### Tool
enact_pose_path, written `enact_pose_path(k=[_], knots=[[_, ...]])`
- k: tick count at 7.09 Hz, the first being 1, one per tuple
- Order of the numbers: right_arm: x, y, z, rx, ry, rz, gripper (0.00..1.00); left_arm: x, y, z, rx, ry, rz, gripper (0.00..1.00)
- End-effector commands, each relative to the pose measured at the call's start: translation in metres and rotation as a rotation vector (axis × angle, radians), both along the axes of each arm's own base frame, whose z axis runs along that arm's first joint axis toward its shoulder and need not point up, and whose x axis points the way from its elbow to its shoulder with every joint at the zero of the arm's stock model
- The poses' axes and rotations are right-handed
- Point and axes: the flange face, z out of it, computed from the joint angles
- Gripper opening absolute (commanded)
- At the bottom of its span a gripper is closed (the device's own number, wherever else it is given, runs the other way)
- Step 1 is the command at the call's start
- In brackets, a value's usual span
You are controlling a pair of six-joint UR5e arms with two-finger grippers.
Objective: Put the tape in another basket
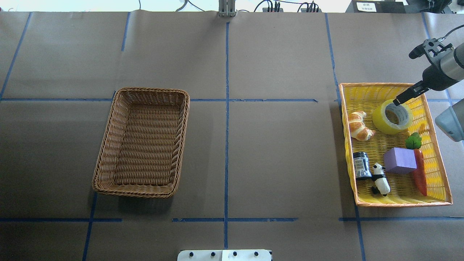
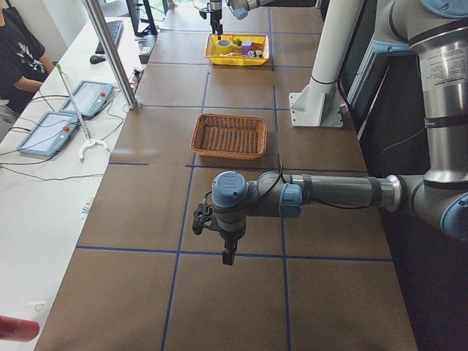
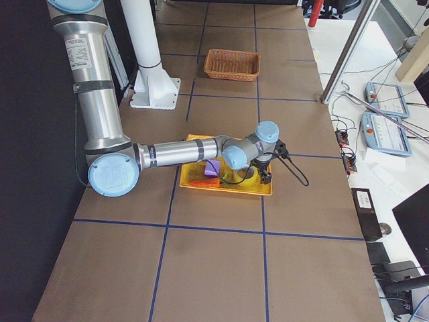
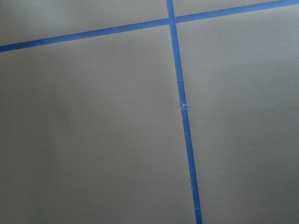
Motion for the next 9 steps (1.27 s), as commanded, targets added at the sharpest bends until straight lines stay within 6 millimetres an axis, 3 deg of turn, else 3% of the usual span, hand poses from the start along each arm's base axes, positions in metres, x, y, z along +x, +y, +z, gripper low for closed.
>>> enact_pose_path(k=[1, 4, 5, 7, 8, 9], knots=[[-0.013, 0.008, 0.010, 0.005, 0.036, -0.015, 0.97, 0.000, 0.000, 0.002, -0.004, 0.001, 0.000, 1.00], [-0.021, 0.014, 0.026, -0.015, 0.048, -0.039, 0.88, 0.000, 0.000, 0.003, -0.004, -0.001, 0.001, 1.00], [-0.023, 0.014, 0.028, -0.018, 0.049, -0.045, 0.71, 0.000, 0.000, 0.003, -0.005, -0.001, 0.000, 1.00], [-0.024, 0.015, 0.026, -0.018, 0.040, -0.052, 0.18, 0.000, 0.000, 0.002, -0.004, -0.001, 0.000, 1.00], [-0.024, 0.015, 0.026, -0.018, 0.039, -0.049, 0.03, 0.000, 0.000, 0.003, -0.005, -0.001, 0.000, 1.00], [-0.023, 0.016, 0.026, -0.019, 0.039, -0.049, 0.01, 0.000, 0.000, 0.003, -0.005, -0.001, 0.000, 1.00]])
